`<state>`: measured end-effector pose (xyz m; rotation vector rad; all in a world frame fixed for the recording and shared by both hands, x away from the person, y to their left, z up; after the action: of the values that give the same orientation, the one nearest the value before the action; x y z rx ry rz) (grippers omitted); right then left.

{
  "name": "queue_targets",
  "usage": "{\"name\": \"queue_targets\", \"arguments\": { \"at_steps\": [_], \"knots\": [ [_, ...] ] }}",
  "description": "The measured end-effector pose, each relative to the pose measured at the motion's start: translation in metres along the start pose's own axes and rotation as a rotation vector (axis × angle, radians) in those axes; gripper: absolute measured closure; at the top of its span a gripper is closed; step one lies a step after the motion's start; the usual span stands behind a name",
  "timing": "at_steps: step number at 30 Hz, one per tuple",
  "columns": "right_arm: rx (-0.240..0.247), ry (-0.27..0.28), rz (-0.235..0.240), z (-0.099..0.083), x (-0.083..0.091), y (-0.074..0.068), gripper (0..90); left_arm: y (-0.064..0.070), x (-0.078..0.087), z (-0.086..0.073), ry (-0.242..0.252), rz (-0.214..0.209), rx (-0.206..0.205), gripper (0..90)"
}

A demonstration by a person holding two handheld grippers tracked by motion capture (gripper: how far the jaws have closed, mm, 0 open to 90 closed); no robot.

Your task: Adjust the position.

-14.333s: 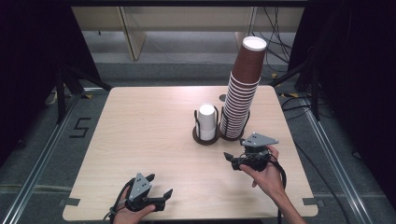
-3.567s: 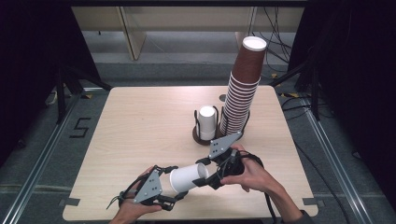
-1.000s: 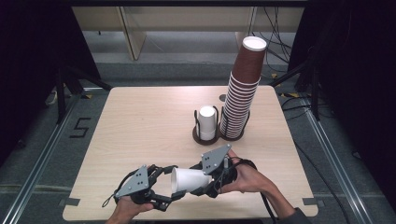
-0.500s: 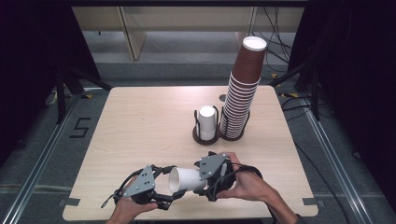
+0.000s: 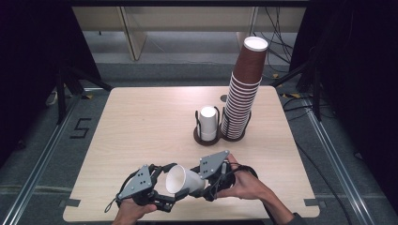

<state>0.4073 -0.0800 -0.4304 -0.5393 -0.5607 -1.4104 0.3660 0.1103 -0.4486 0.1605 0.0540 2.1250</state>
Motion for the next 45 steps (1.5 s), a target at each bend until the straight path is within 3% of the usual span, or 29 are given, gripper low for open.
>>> {"name": "queue_targets", "arguments": {
  "at_steps": [2,4,9,11,14,18,21,23,29,34,36,38,45],
  "knots": [
    [-0.019,0.066,0.016,-0.001,0.001,0.003,32.9,0.000,-0.001,-0.002,0.008,0.001,0.010,13.9],
    [-0.035,0.096,0.022,-0.001,0.003,0.005,32.9,-0.001,-0.001,-0.002,0.021,0.005,0.024,14.2],
    [-0.050,0.103,0.020,-0.002,-0.001,0.005,32.5,0.000,-0.002,-0.001,0.032,0.011,0.048,15.2],
    [-0.059,0.102,0.028,-0.002,-0.004,0.004,32.3,-0.001,-0.001,-0.001,0.039,0.008,0.041,21.5],
    [-0.084,0.116,0.032,-0.003,-0.006,0.004,31.3,-0.002,0.000,0.000,0.040,0.007,0.039,23.9],
    [-0.093,0.082,-0.007,-0.005,-0.006,0.005,23.7,-0.002,0.000,0.000,0.032,0.003,0.031,25.4],
    [-0.088,0.063,-0.010,-0.007,-0.004,0.005,26.2,-0.001,0.000,0.001,0.031,0.007,0.028,25.8],
    [-0.079,0.060,0.000,-0.007,-0.005,0.003,32.7,-0.002,0.001,0.001,0.029,0.006,0.027,25.6],
    [-0.086,0.071,0.015,-0.007,-0.009,0.002,34.0,-0.002,-0.002,-0.001,0.045,0.008,0.074,22.9],
    [-0.095,0.078,0.019,-0.008,-0.012,0.002,33.8,-0.001,-0.003,-0.001,0.046,0.006,0.059,24.5],
    [-0.108,0.079,0.021,-0.009,-0.013,0.003,32.2,-0.002,-0.003,-0.002,0.039,0.011,0.058,26.0],
    [-0.123,0.056,0.009,-0.011,-0.013,0.004,23.0,-0.002,-0.002,-0.001,0.045,0.012,0.064,26.8],
    [-0.165,0.051,-0.049,-0.024,-0.002,0.008,20.9,-0.012,0.002,0.000,0.019,0.090,0.053,27.4]
  ]
}}
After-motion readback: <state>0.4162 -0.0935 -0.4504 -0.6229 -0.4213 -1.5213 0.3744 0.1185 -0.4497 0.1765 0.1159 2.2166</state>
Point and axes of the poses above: each handheld gripper's, and its own axes: x roughly backward along the jaws, z roughly out of its top, y roughly to its right, the point moved 3 cm from there along -x, roughly forward along the jaws, and after that the axes turned 5 degrees about z, right-handed, at the moved point
